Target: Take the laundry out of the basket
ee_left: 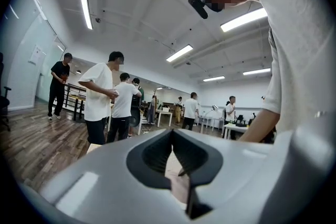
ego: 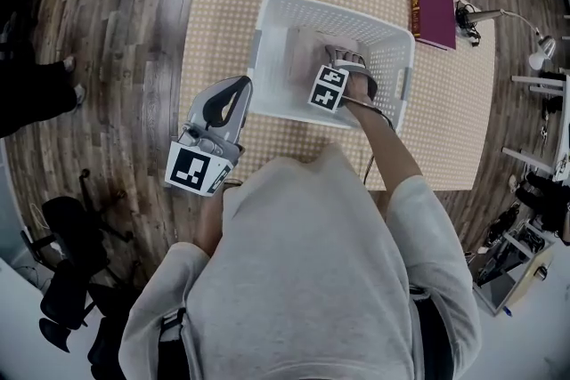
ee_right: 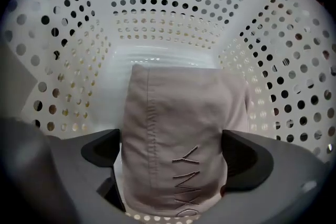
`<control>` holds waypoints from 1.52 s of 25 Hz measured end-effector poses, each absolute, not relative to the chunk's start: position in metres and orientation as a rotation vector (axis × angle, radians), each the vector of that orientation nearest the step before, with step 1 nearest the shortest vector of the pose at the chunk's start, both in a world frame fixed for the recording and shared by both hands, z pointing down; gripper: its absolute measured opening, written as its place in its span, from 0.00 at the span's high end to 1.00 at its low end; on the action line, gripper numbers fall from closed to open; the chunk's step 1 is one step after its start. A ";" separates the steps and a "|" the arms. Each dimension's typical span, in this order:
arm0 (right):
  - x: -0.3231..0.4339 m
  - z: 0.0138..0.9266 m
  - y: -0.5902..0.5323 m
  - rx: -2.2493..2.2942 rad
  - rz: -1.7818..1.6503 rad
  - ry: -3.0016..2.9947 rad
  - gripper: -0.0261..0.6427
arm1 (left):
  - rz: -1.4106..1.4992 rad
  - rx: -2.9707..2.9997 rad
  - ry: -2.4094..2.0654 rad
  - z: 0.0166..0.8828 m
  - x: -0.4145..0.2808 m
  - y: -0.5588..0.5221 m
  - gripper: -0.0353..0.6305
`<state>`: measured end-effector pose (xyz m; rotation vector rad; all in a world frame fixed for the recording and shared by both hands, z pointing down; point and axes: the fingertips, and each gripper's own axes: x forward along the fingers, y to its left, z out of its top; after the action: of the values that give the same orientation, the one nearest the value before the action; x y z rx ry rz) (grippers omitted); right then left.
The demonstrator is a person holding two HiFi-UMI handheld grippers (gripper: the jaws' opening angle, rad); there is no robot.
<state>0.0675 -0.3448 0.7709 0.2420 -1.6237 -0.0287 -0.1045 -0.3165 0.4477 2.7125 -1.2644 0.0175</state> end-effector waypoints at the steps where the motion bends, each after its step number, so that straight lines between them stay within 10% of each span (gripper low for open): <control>1: 0.068 0.771 -0.345 0.233 -0.019 -1.642 0.07 | 0.017 2.715 -1.259 0.448 -0.102 -0.316 0.94; 15: 0.067 0.767 -0.349 0.230 0.001 -1.679 0.14 | 0.011 2.702 -1.257 0.449 -0.107 -0.314 0.94; 24: 0.071 0.754 -0.364 0.331 -0.036 -1.647 0.60 | 0.011 2.696 -1.257 0.450 -0.108 -0.313 0.94; 38: 0.068 0.735 -0.368 0.443 -0.047 -1.716 0.75 | 0.003 2.716 -1.231 0.445 -0.100 -0.309 0.94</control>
<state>0.0682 -0.3685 0.7346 0.4430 -1.7157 -0.0468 -0.1000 -0.3092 0.4445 2.7164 -1.2315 0.0028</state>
